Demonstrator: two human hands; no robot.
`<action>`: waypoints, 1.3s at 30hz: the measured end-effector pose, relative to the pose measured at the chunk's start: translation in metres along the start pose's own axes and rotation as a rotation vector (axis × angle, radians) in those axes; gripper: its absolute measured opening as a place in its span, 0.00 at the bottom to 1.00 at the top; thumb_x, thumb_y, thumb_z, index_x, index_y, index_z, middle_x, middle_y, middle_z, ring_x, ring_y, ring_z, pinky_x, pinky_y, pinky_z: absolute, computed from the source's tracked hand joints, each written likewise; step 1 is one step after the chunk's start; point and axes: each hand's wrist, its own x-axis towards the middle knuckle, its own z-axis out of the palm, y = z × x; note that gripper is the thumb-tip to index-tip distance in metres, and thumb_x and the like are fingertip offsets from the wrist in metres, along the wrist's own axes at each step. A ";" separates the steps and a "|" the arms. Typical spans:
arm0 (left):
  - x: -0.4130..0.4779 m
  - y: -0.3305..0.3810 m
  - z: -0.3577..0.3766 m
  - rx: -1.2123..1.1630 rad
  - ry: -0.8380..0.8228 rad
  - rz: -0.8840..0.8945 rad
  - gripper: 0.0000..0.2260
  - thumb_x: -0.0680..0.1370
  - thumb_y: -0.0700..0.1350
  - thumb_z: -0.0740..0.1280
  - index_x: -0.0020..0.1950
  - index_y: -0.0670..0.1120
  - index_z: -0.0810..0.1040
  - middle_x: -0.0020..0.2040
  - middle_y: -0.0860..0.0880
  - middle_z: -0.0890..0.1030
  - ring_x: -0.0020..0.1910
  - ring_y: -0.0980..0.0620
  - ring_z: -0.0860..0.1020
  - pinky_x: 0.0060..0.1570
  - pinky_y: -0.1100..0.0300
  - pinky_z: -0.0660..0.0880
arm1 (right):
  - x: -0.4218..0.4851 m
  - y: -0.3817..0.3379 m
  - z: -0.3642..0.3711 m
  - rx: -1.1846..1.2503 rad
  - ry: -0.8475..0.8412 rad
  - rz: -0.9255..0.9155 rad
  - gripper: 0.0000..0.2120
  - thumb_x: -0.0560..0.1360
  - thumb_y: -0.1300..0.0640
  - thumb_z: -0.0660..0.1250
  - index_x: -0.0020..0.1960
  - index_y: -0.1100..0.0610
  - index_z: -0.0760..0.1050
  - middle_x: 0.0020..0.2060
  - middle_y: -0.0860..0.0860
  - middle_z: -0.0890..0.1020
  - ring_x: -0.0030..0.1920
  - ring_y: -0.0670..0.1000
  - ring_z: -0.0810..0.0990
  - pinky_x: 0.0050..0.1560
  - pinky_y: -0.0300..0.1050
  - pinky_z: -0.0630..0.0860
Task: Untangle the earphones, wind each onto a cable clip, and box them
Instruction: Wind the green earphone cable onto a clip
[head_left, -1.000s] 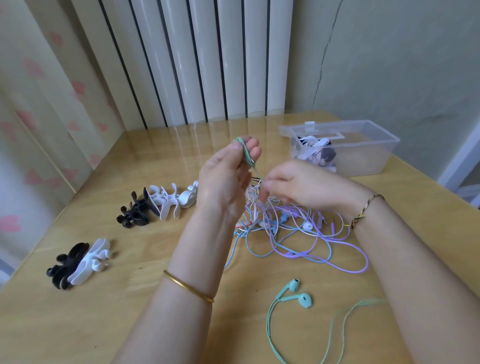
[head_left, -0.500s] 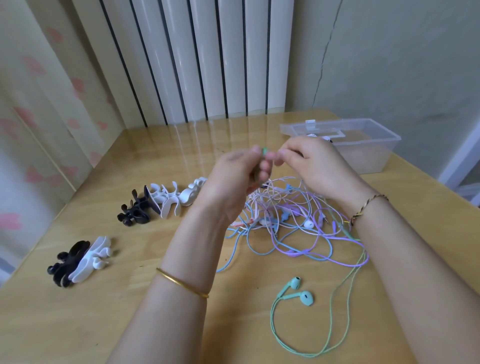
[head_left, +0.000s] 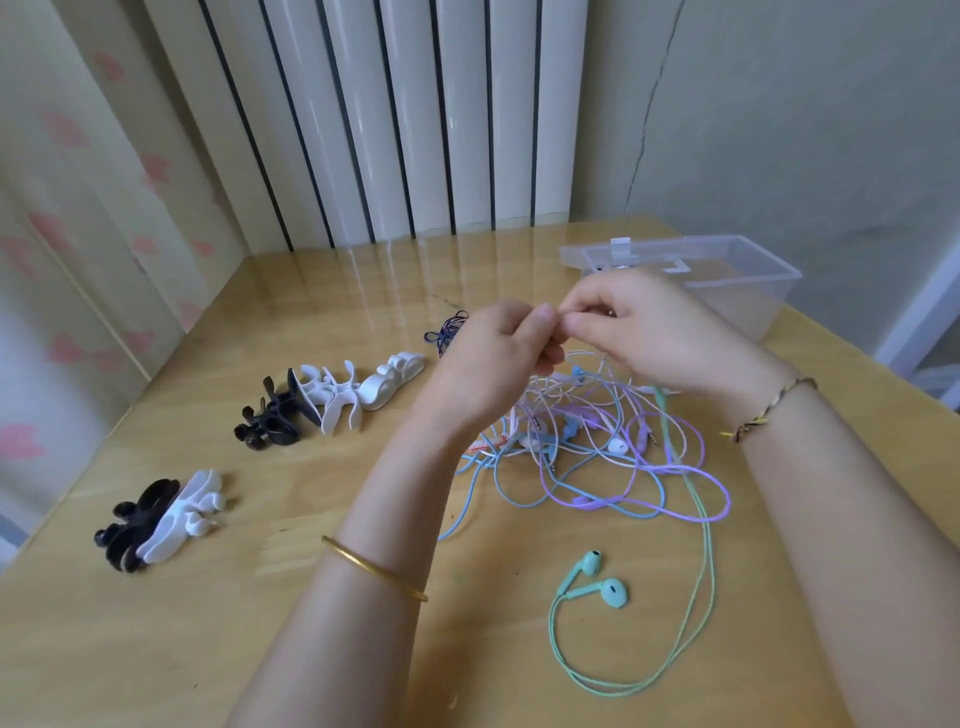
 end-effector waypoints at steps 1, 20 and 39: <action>0.001 0.001 0.000 0.065 0.001 -0.007 0.14 0.82 0.46 0.57 0.45 0.41 0.78 0.36 0.51 0.79 0.36 0.54 0.76 0.43 0.62 0.73 | 0.000 0.001 0.004 -0.022 0.014 -0.003 0.06 0.77 0.58 0.64 0.42 0.55 0.77 0.22 0.37 0.73 0.25 0.38 0.72 0.30 0.36 0.65; 0.003 0.002 -0.021 -1.032 0.299 -0.185 0.09 0.81 0.45 0.61 0.43 0.47 0.78 0.33 0.55 0.81 0.32 0.62 0.79 0.35 0.66 0.74 | -0.011 0.019 0.026 0.384 -0.323 0.178 0.12 0.82 0.58 0.56 0.51 0.57 0.79 0.27 0.48 0.69 0.20 0.42 0.59 0.19 0.33 0.56; 0.001 -0.002 -0.014 -0.654 -0.114 -0.074 0.16 0.83 0.43 0.55 0.42 0.42 0.77 0.31 0.51 0.73 0.29 0.55 0.69 0.39 0.61 0.67 | 0.014 0.014 0.007 0.114 0.151 -0.032 0.12 0.78 0.59 0.63 0.38 0.49 0.75 0.25 0.46 0.69 0.26 0.43 0.66 0.33 0.42 0.63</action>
